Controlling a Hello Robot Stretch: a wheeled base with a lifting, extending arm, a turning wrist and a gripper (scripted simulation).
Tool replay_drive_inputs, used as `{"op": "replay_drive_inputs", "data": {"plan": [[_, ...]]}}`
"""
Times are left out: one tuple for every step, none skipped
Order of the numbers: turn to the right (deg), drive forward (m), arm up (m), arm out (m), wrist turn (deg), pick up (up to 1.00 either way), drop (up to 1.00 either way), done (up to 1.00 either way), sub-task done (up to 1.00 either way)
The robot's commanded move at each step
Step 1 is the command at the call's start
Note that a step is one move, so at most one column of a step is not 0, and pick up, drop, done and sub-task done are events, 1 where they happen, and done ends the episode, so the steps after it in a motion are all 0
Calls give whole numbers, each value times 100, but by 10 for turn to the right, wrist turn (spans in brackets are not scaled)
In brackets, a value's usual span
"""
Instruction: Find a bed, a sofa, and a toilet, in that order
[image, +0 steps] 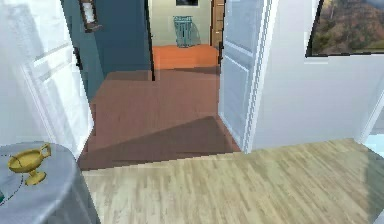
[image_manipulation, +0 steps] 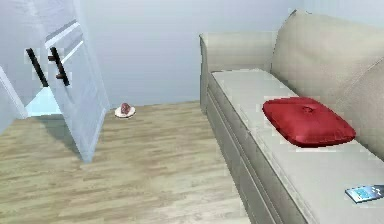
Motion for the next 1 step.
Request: {"op": "replay_drive_inputs", "data": {"plan": [[-30,0,0,0,0,0,0,0,0]]}}
